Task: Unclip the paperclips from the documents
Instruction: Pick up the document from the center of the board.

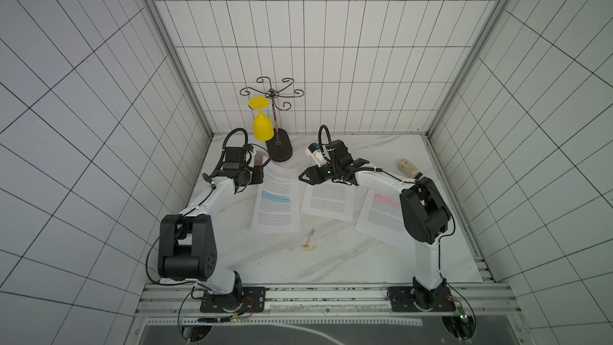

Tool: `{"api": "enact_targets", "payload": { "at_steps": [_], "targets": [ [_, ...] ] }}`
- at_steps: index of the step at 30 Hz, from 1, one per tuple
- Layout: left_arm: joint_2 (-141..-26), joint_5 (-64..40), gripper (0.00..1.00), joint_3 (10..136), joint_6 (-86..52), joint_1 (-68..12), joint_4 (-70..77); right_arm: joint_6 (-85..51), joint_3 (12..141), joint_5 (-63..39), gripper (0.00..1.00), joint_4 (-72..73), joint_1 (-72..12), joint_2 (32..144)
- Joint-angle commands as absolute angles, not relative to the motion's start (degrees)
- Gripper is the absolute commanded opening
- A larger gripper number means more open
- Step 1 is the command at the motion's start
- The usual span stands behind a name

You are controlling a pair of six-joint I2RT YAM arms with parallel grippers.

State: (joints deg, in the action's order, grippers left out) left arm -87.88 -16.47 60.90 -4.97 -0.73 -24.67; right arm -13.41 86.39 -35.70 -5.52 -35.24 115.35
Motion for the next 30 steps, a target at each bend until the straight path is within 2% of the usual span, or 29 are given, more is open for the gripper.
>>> {"api": "enact_targets", "payload": {
  "at_steps": [1, 8, 16, 23, 30],
  "targets": [
    [-84.72, -16.59, 0.0, 63.56, -3.56, -1.2, -24.7, -9.72, 83.9, -41.42, 0.56, -1.46, -35.77, 113.7],
    [-81.58, -18.47, 0.0, 64.69, -3.54, -2.83, -24.52, -12.04, 68.52, -46.98, 0.58, 22.97, -32.82, 106.32],
    [-77.77, -21.36, 0.0, 64.42, -2.73, -4.71, -24.82, -24.56, 57.85, -56.42, 0.6, 57.98, -27.41, 108.54],
    [-75.12, -21.88, 0.0, 63.03, -3.51, -5.96, -23.53, -38.39, 62.95, -63.1, 0.63, 81.14, -26.45, 121.52],
    [-72.85, -22.64, 0.0, 62.17, -3.55, -6.68, -21.58, -39.06, 69.44, -64.83, 0.66, 83.33, -25.61, 129.57]
  ]
}}
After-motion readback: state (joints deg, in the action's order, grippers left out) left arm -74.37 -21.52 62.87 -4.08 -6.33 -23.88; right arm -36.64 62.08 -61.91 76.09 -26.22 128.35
